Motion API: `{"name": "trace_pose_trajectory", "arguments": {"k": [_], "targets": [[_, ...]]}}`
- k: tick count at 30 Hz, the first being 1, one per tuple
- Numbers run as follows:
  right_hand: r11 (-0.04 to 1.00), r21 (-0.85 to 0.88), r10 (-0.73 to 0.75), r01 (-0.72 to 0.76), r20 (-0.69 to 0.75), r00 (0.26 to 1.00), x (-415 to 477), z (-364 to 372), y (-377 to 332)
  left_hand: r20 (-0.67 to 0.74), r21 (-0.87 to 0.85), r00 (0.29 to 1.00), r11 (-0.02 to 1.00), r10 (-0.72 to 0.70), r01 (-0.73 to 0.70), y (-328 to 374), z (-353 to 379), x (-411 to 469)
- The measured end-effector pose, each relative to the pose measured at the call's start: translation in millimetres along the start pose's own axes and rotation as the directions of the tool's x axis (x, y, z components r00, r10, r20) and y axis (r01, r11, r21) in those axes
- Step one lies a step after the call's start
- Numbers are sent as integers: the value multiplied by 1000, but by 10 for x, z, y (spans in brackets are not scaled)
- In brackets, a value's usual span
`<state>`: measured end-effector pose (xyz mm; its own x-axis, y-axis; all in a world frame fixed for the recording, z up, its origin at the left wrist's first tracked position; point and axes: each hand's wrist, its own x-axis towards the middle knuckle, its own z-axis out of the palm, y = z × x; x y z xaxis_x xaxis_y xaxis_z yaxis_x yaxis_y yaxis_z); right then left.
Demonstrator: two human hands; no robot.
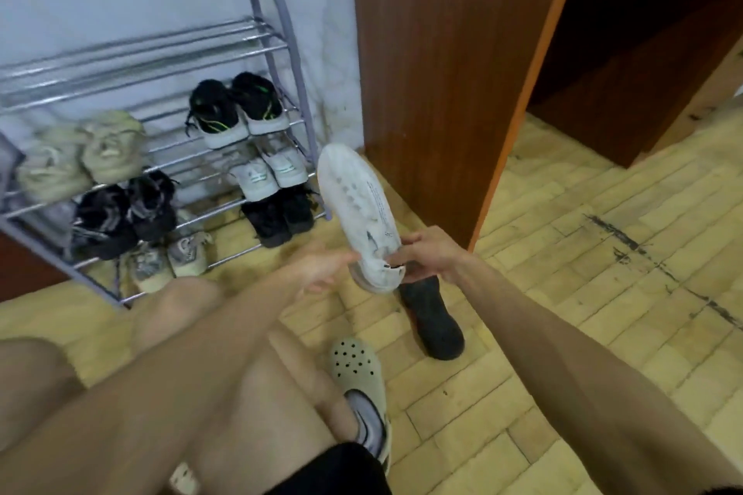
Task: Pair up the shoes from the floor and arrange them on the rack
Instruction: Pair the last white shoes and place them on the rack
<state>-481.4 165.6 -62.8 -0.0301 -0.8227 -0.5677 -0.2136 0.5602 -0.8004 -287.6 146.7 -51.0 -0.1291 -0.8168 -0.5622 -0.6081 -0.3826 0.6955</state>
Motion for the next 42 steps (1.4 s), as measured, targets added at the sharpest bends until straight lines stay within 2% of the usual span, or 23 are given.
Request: {"name": "trace_pose_trajectory", "arguments": {"k": [5, 8, 12, 14, 17, 19, 22, 26, 28, 32, 36, 38, 42], "targets": [[965, -85, -251, 248, -36, 967, 19, 788, -844, -210, -166, 975, 980, 72, -108, -99, -846, -226], [917, -157, -364, 367, 49, 930, -16, 1306, -1301, -337, -275, 938, 945, 80, -180, -288, -1413, -437], [847, -232, -443, 478, 188, 877, 5, 2082, -1754, -437, -395, 899, 899, -3, -189, -740, -2105, -767], [742, -399, -460, 538, 279, 843, -6, 2517, -1944, -498, -435, 866, 877, -44, -205, -1017, -2385, -940], [508, -600, -452, 618, 425, 784, -106, 3241, -2114, -578, -485, 805, 849, -130, -211, -1515, -2729, -1191], [468, -621, -401, 629, 484, 777, -162, 3723, -2120, -596, -506, 782, 841, -181, -191, -1857, -2889, -1359], [519, -592, -345, 616, 515, 785, -193, 4351, -1997, -632, -499, 743, 849, -219, -175, -2383, -3060, -1518], [719, -427, -331, 549, 483, 810, -145, 5015, -1674, -650, -485, 727, 857, -219, -176, -3049, -3289, -1690], [787, -372, -290, 493, 483, 826, -116, 5256, -1488, -629, -475, 737, 872, -247, -114, -3392, -3396, -1731], [895, -319, -148, 311, 445, 883, 32, 5552, -1184, -570, -516, 722, 855, -392, 57, -4057, -3486, -1630], [939, -298, -31, 173, 428, 903, 333, 5746, -966, -512, -275, 741, 900, -435, 338, -4639, -3474, -1426], [948, -295, 17, 120, 424, 905, 518, 5838, -838, -492, -149, 753, 895, -436, 421, -4892, -3466, -1336], [951, -302, 65, 70, 415, 908, 930, 6035, -534, -489, -164, 688, 831, -537, 532, -5307, -3463, -1070]]}}
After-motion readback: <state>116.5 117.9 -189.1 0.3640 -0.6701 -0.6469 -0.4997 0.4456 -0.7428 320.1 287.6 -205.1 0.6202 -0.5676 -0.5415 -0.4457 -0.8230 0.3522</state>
